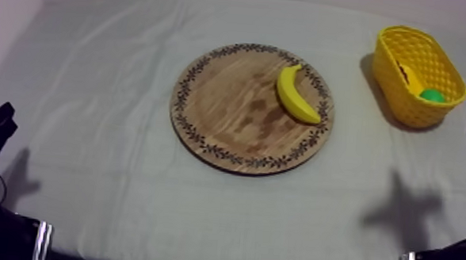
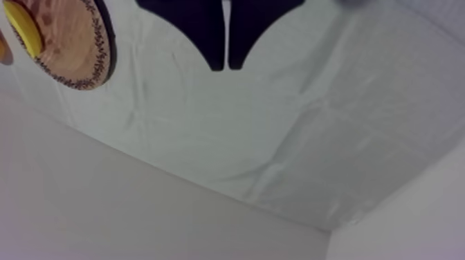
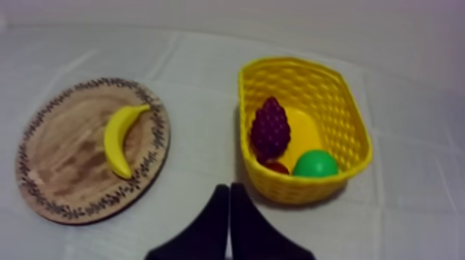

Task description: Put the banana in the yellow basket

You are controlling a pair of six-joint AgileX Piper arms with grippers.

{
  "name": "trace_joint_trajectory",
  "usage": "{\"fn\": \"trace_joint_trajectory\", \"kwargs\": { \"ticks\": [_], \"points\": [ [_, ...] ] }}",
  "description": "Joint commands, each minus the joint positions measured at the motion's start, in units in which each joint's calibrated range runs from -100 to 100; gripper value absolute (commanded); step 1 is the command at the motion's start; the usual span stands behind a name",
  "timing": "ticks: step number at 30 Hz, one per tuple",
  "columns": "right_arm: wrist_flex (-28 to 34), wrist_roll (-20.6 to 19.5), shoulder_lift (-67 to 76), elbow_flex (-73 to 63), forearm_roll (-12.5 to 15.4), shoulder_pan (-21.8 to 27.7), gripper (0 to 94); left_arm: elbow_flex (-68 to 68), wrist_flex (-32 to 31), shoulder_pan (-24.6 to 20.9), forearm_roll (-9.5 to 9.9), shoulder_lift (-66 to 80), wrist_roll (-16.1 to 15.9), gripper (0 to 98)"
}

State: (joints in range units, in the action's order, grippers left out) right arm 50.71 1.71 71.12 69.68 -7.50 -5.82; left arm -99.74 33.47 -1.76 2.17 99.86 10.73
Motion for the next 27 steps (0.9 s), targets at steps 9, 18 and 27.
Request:
{"fn": "trace_joint_trajectory", "kwargs": {
  "ticks": [9,18,27],
  "points": [
    [11.62,2.02,-21.39,-31.14,2.20,-5.71,0.4,-0.04,0.00,-0.01,0.00,-0.03,0.02,0.1],
    [14.53,3.93,-38.66,-44.84,3.86,-7.66,0.4,-0.04,0.00,-0.01,0.00,-0.03,-0.01,0.1],
    [16.27,5.38,-52.66,-54.38,4.39,-8.82,0.6,-0.04,0.00,-0.01,0.00,-0.03,-0.01,0.1]
  ]
}}
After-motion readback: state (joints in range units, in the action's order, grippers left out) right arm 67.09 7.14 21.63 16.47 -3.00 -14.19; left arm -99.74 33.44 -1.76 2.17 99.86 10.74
